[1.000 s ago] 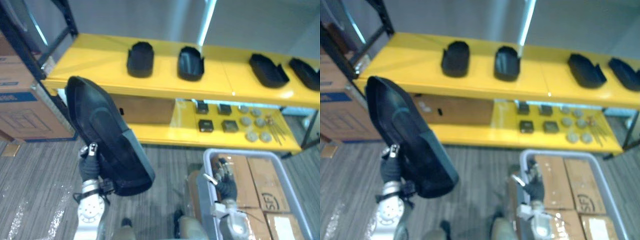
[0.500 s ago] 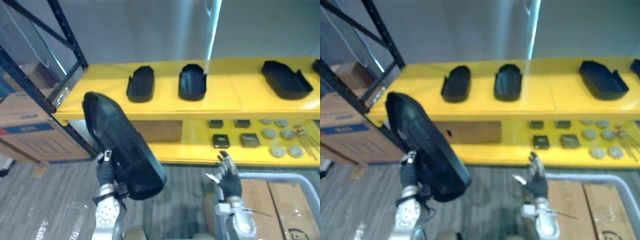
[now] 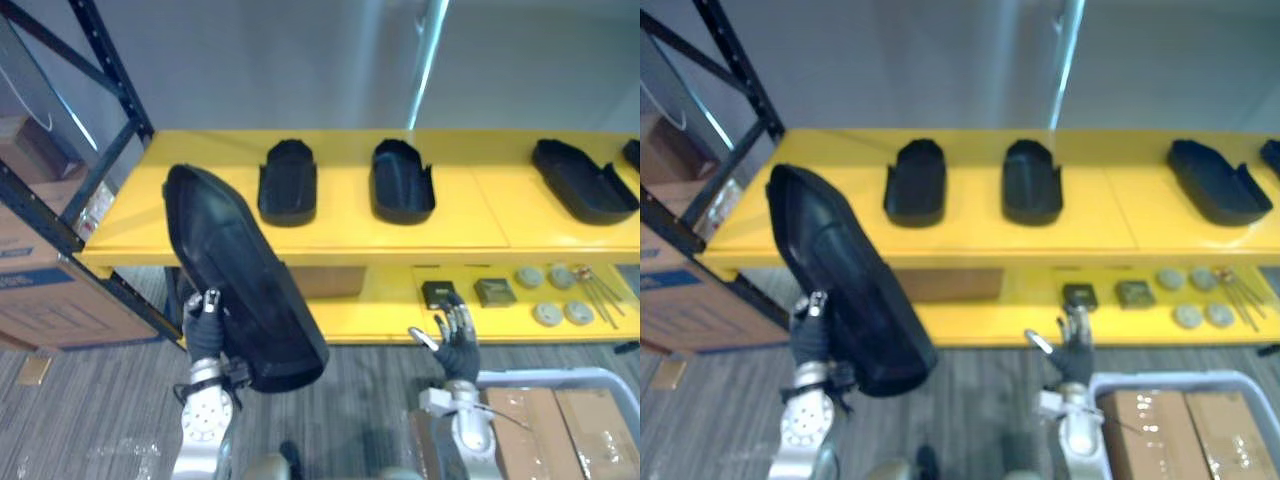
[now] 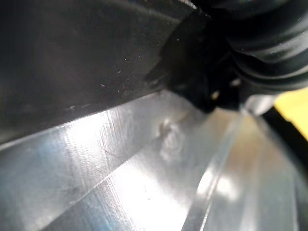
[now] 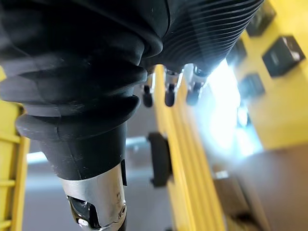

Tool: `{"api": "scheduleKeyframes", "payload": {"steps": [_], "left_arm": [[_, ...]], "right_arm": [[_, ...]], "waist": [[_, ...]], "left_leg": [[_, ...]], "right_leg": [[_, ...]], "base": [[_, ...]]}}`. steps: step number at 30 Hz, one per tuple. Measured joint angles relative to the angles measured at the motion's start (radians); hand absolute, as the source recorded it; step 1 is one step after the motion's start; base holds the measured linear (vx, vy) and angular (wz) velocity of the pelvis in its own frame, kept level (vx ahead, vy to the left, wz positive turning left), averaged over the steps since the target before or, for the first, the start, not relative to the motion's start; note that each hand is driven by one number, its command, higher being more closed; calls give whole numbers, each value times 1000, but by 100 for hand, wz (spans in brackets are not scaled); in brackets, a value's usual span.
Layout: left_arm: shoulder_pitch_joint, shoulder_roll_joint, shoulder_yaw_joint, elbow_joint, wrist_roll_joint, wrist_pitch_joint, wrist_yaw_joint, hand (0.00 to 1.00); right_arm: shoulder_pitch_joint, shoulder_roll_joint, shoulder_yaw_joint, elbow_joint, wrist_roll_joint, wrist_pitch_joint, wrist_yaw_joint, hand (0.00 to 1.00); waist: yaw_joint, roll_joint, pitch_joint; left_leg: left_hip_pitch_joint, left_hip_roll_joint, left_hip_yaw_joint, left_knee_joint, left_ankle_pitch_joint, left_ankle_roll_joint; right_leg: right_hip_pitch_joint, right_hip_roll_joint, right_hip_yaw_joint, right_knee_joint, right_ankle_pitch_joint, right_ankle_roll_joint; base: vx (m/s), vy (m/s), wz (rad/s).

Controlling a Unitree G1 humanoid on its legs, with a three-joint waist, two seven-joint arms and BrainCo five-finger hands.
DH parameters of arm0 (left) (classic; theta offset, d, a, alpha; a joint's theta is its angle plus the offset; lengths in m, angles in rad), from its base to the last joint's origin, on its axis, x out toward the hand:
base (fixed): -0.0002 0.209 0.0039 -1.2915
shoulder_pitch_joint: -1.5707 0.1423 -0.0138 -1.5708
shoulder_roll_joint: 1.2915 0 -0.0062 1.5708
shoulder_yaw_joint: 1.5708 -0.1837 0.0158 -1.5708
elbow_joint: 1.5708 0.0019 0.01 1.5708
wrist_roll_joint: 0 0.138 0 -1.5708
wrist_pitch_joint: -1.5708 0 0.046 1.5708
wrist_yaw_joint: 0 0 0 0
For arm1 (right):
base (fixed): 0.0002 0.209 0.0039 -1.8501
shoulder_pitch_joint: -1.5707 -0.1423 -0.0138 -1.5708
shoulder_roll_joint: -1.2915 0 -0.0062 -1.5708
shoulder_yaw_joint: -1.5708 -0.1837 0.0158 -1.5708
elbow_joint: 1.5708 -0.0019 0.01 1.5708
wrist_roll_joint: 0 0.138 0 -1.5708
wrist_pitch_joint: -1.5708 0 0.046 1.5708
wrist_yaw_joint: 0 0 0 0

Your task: Walk over and take plastic housings, then place them on the shelf

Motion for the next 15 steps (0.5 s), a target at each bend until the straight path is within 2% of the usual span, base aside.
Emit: {"api": "scheduleKeyframes", "payload": {"steps": [2, 4, 5, 9, 11, 15], "left_arm": [[-11, 18, 0, 3, 1, 19, 23, 100], [-24, 22, 0, 7, 1, 22, 48, 100], [-34, 17, 1, 14, 1, 22, 66, 100], [-37, -40, -16, 24, -6, 23, 100, 100], [-15, -48, -13, 22, -15, 21, 110, 100], [54, -58, -11, 20, -16, 18, 131, 100]], "right_arm": [[9, 1, -3, -2, -29, -7, -17, 0], [20, 0, -13, -4, -54, -9, -17, 0], [24, -4, -29, -4, -65, -9, -15, 0], [53, -21, -67, 2, -62, -6, -11, 0], [69, -22, -62, 5, -63, -6, 6, 0], [73, -21, -41, 36, -87, -18, 1, 0]], "waist": [[-6, 15, 7], [-18, 5, 5], [-28, -4, 1], [-31, 55, 23], [-25, 60, 23], [-22, 54, 24]], "left_leg": [[4, 19, 23, -1, 0, -1], [-3, 17, 28, 10, 1, -2], [-19, 7, 19, 29, -2, -6], [-45, 9, -15, 21, 10, -32], [-26, 9, -17, -6, 24, -41], [-11, 12, -33, -12, 27, -47]], "right_leg": [[-15, 50, -1, -72, -15, 0], [-14, 86, 0, -188, 12, -25], [-7, 90, -12, -229, 26, -28], [9, 99, -30, -292, 34, -16], [13, 103, -33, -284, 25, -25], [15, 99, -51, -255, -10, -30]], "base": [[57, 15, -34], [46, -81, -11], [46, -124, 8], [-4, -61, 12], [-8, -82, 7], [-2, -65, 12]]}}
